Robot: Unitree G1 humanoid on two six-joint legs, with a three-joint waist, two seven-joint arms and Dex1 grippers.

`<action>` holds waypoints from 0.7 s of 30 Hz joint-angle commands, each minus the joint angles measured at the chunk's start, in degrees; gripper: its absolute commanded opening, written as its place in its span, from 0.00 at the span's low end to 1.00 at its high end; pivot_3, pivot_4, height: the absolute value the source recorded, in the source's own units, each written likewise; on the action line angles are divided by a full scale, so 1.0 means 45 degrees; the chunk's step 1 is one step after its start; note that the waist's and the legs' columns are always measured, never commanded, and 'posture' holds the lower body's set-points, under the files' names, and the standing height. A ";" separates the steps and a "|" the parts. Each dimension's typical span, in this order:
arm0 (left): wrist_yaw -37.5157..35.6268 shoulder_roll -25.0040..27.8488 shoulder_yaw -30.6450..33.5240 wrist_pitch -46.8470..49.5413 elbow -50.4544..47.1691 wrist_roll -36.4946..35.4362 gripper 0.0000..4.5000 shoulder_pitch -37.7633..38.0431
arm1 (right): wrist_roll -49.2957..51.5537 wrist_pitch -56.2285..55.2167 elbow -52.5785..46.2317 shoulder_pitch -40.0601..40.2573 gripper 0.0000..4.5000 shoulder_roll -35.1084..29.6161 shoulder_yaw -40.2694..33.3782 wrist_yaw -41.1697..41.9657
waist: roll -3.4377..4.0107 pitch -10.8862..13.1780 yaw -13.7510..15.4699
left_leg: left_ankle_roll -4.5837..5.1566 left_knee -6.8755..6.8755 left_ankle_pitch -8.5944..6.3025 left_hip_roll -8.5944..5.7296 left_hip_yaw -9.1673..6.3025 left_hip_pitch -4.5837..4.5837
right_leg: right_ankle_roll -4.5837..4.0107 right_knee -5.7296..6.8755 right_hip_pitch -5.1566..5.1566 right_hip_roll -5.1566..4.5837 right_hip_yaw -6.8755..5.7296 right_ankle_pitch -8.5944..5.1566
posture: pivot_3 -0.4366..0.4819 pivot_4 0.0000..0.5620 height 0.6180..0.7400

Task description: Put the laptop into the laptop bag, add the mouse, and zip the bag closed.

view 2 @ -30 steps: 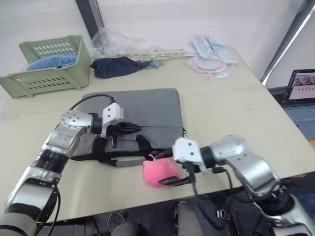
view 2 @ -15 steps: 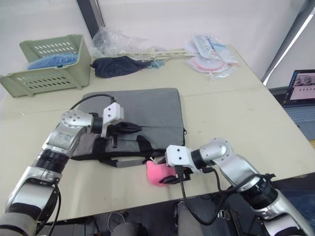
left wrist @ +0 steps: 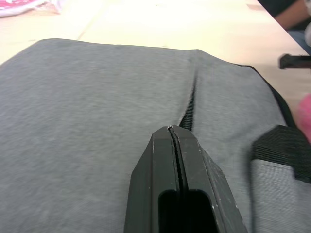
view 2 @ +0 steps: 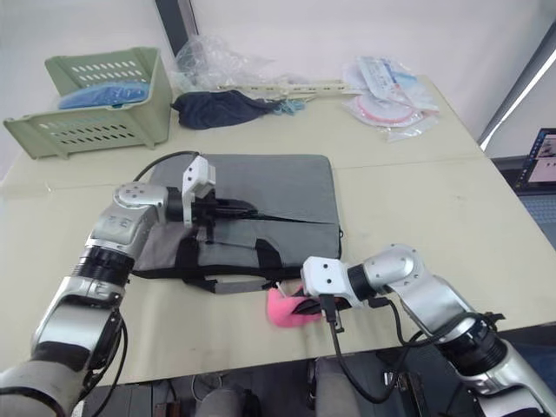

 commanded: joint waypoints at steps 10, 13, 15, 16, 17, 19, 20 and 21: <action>0.0446 -0.0465 -0.0115 -0.1634 0.1674 0.1509 0.00 -0.0538 | 0.0040 0.0096 -0.0225 0.0431 0.00 -0.0151 0.0294 0.0474 | -0.0006 0.0003 0.0016 | 0.0004 0.0021 -0.0002 -0.0010 -0.0088 -0.0074 | 0.0015 -0.0031 0.0003 -0.0010 -0.0093 0.0008 | 0.48 0.27 1.00; 0.0321 -0.0662 -0.0558 -0.1560 0.1410 0.1850 0.00 -0.0233 | 0.0004 0.0044 -0.0138 0.0391 0.00 -0.0088 0.0293 0.0441 | -0.0010 0.0001 0.0035 | 0.0004 0.0025 -0.0001 -0.0011 -0.0097 -0.0075 | 0.0017 -0.0029 0.0022 -0.0017 -0.0094 0.0009 | 0.48 0.27 1.00; 0.0417 -0.0564 -0.0978 -0.1534 0.1345 0.2404 0.00 0.0059 | 0.0010 0.0045 -0.0170 0.0426 0.00 -0.0091 0.0230 0.0377 | -0.0015 -0.0004 0.0050 | 0.0004 0.0027 -0.0001 -0.0014 -0.0109 -0.0073 | 0.0018 -0.0028 0.0031 -0.0018 -0.0096 0.0010 | 0.48 0.27 1.00; 0.0492 -0.0463 -0.1176 -0.1472 0.1255 0.2675 0.00 0.0341 | 0.0073 0.0099 -0.0244 0.0488 0.00 -0.0168 0.0080 0.0327 | -0.0018 -0.0009 0.0058 | 0.0004 0.0027 -0.0001 -0.0016 -0.0113 -0.0074 | 0.0018 -0.0027 0.0035 -0.0021 -0.0095 0.0010 | 0.48 0.27 1.00; 0.0540 -0.0374 -0.1311 -0.1367 0.1171 0.2874 0.00 0.0602 | 0.0153 0.0164 -0.0343 0.0553 0.00 -0.0289 -0.0089 0.0319 | -0.0017 -0.0016 0.0060 | 0.0004 0.0026 -0.0001 -0.0016 -0.0115 -0.0075 | 0.0018 -0.0027 0.0045 -0.0021 -0.0096 0.0010 | 0.48 0.27 1.00; 0.0451 -0.0195 -0.1502 -0.1203 0.0881 0.3070 0.00 0.1197 | 0.0388 0.0377 -0.0705 0.0823 0.00 -0.0649 -0.0560 0.0308 | -0.0001 -0.0033 0.0060 | 0.0003 0.0023 -0.0002 -0.0016 -0.0116 -0.0075 | 0.0019 -0.0026 0.0058 -0.0024 -0.0095 0.0010 | 0.48 0.27 1.00; 0.0437 -0.0138 -0.1556 -0.1180 0.0773 0.3112 0.00 0.1389 | 0.0483 0.0457 -0.0850 0.0947 0.00 -0.0788 -0.0729 0.0302 | 0.0019 -0.0050 0.0063 | 0.0004 0.0022 -0.0002 -0.0016 -0.0115 -0.0076 | 0.0019 -0.0025 0.0059 -0.0026 -0.0094 0.0010 | 0.48 0.27 1.00; 0.0494 -0.0078 -0.1642 -0.1271 0.0686 0.3213 0.00 0.1585 | 0.0564 0.0512 -0.1007 0.1117 0.00 -0.0947 -0.0936 0.0262 | 0.0033 -0.0077 0.0073 | 0.0005 0.0020 -0.0003 -0.0016 -0.0115 -0.0074 | 0.0019 -0.0027 0.0058 -0.0029 -0.0094 0.0009 | 0.48 0.27 1.00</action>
